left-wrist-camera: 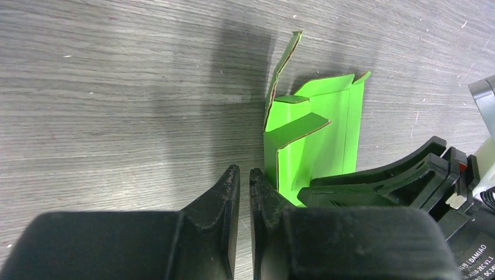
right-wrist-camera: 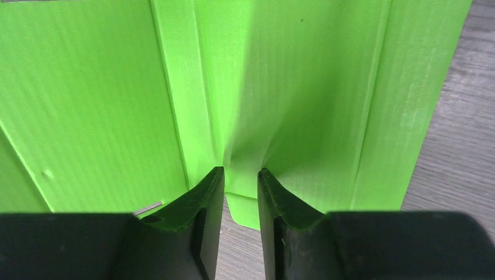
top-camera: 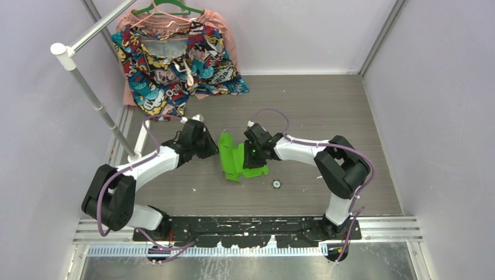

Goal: Fold the paper box
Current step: Fold the paper box at the center of the board.

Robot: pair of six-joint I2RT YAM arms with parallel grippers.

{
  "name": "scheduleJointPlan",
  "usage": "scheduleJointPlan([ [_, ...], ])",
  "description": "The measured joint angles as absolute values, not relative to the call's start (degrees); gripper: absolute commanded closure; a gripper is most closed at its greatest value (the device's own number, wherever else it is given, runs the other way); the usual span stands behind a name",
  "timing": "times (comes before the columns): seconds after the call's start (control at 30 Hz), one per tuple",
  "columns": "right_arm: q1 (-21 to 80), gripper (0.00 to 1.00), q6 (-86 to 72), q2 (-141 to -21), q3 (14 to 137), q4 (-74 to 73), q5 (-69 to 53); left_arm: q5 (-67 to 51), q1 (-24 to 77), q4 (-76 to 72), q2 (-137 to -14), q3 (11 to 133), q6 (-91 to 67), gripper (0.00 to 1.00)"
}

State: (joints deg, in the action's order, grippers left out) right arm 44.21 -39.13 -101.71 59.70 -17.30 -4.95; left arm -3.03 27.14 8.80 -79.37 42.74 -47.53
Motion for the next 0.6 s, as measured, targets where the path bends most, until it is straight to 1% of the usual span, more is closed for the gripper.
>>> scheduleJointPlan([
  [0.07,44.2,0.76,-39.1,-101.9,59.8,-17.8,-5.0,-3.0,27.7,8.8,-80.0,42.9,-47.6,0.87],
  [0.2,44.2,0.78,-39.6,-102.9,60.1,-17.2,-5.5,-3.0,30.1,8.6,-81.6,44.2,-48.0,0.87],
  [0.4,44.2,0.83,-42.6,-105.8,60.6,-10.2,-8.3,-2.9,32.9,8.3,-83.5,46.2,-49.3,0.88],
  [0.6,44.5,0.83,-46.1,-107.7,59.8,-3.5,-9.2,-0.2,35.3,8.1,-85.4,48.2,-49.5,0.88],
])
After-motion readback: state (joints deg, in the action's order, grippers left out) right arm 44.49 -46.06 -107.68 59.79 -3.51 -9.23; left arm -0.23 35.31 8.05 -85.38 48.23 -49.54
